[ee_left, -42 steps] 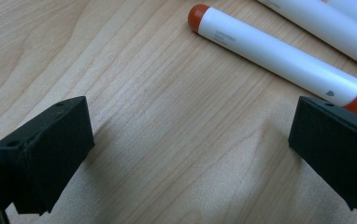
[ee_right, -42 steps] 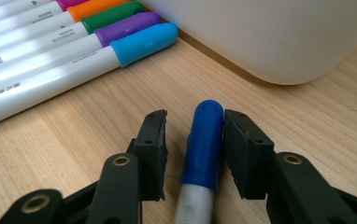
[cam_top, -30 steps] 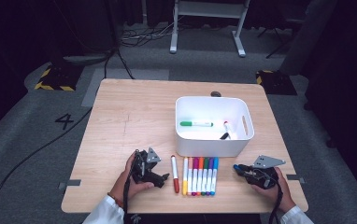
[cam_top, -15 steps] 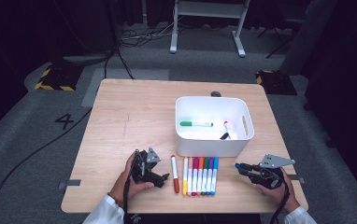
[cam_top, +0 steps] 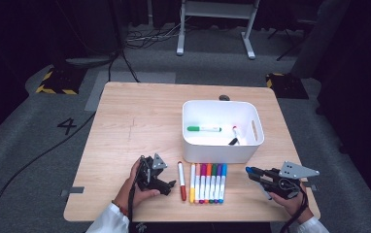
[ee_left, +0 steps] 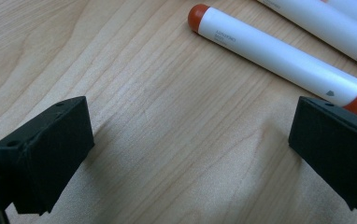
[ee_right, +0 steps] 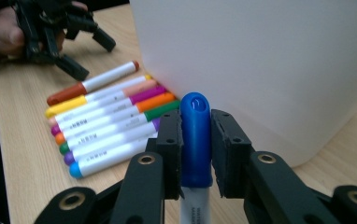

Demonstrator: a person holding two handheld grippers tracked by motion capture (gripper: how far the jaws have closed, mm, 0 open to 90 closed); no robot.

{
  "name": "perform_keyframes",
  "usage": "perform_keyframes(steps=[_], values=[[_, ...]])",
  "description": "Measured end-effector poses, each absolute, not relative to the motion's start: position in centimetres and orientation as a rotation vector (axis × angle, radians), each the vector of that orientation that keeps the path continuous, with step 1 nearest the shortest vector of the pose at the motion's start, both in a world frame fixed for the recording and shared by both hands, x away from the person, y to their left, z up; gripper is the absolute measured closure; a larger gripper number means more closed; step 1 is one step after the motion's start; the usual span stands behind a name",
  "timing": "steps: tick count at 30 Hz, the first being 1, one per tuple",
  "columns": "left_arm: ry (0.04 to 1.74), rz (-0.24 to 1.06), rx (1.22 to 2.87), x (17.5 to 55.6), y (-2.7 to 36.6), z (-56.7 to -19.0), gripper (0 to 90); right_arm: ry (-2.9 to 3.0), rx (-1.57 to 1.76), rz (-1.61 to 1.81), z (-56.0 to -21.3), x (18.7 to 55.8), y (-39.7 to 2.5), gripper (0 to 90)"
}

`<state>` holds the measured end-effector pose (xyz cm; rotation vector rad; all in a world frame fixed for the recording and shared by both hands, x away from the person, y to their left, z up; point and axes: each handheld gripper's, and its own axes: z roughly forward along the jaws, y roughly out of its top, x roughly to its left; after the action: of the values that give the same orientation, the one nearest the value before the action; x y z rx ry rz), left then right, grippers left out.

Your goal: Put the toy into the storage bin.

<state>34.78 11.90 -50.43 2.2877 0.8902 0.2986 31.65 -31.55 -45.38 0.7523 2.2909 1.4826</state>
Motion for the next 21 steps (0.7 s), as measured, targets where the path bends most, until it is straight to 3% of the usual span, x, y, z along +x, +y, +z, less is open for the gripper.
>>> perform_keyframes(steps=[21], values=[[0.89,0.298,2.288,34.8,11.9,-50.4,0.0,2.163,0.576,1.63,-37.0,31.2,-32.2,74.8]])
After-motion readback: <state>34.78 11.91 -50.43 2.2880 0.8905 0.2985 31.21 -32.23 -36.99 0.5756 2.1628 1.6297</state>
